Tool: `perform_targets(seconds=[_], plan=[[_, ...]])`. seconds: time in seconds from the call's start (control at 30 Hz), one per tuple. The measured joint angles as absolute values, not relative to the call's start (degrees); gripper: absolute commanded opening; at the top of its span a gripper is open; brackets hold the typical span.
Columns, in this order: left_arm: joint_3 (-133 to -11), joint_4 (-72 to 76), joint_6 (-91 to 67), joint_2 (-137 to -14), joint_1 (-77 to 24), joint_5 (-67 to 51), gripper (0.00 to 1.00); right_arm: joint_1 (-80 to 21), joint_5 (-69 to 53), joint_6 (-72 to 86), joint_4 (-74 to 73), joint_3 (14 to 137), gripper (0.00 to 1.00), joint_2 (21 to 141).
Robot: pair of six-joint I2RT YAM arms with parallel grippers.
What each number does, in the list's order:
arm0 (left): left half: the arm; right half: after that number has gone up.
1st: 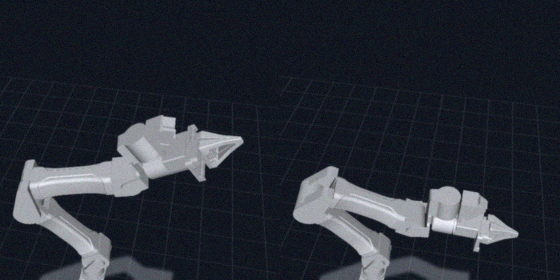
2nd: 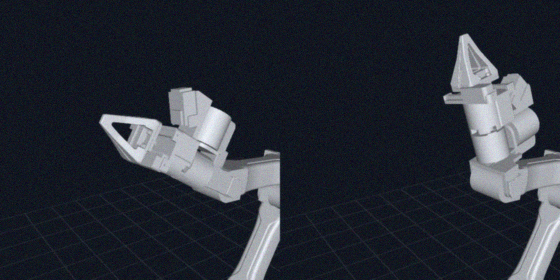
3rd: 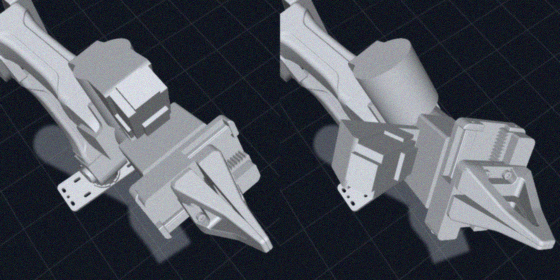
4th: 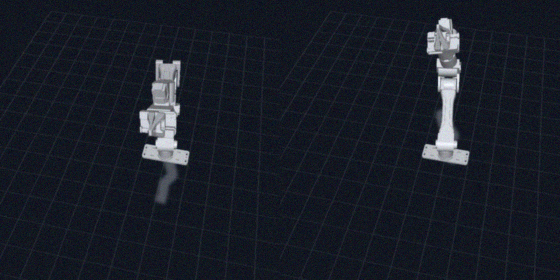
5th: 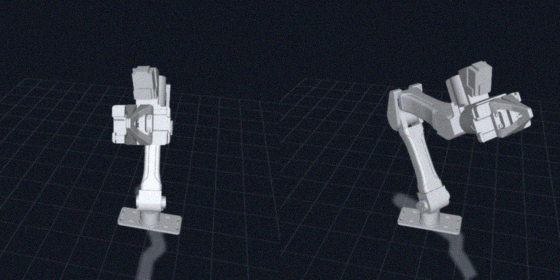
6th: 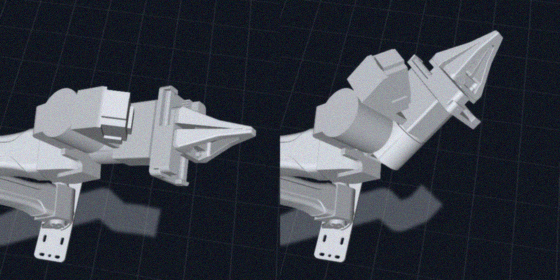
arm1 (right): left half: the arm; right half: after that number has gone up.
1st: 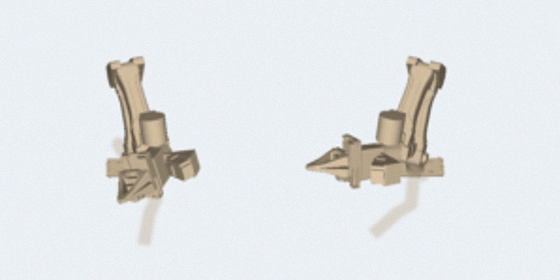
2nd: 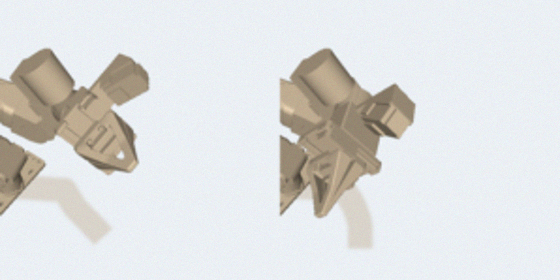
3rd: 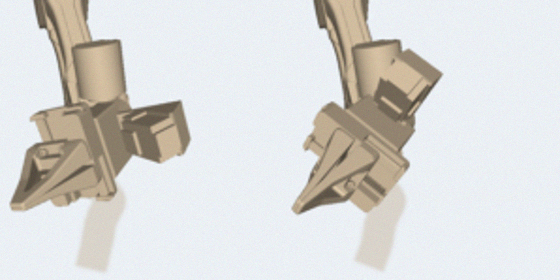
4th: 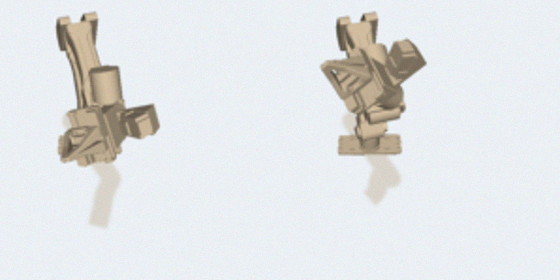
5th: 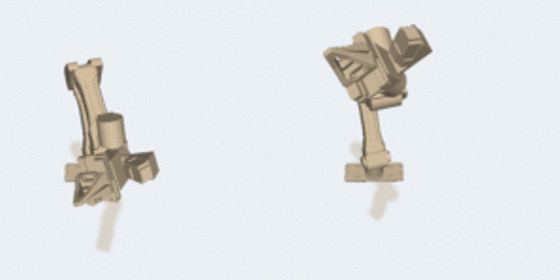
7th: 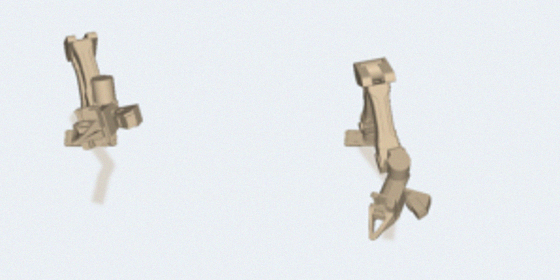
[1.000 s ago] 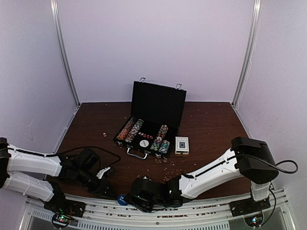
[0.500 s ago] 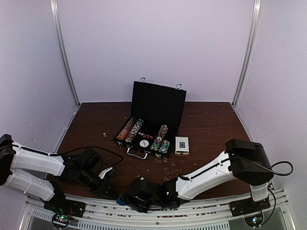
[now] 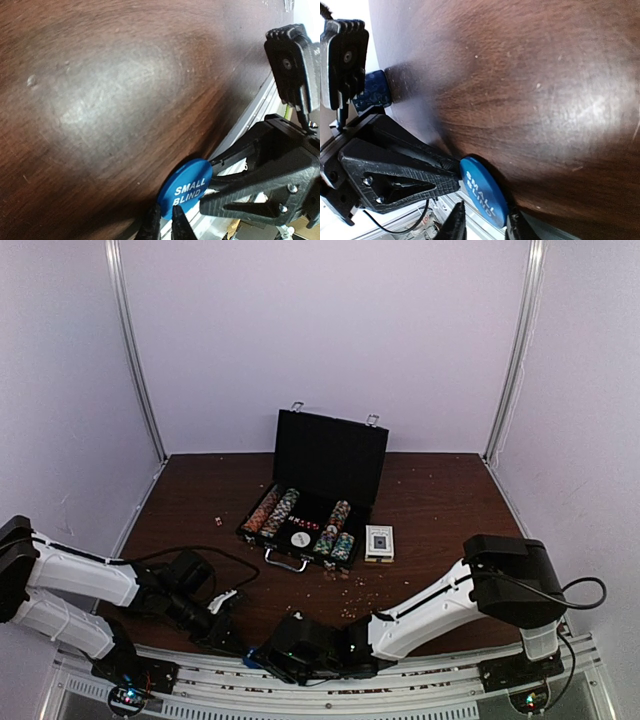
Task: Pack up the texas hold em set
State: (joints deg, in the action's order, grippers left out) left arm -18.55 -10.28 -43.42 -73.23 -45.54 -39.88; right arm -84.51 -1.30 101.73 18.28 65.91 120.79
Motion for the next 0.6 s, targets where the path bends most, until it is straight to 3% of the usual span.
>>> perform_targets(seconds=[0.47,0.6], plan=[[-19.73,-11.64,-43.18,-74.08,-45.5,-39.83,0.11,-84.49,-0.78,97.89,17.87,65.3,0.0,119.92],[-20.08,-12.36,-43.18,-74.06,-45.47,-39.46,0.11,-84.14,0.36,96.12,18.87,65.47,0.0,119.39]])
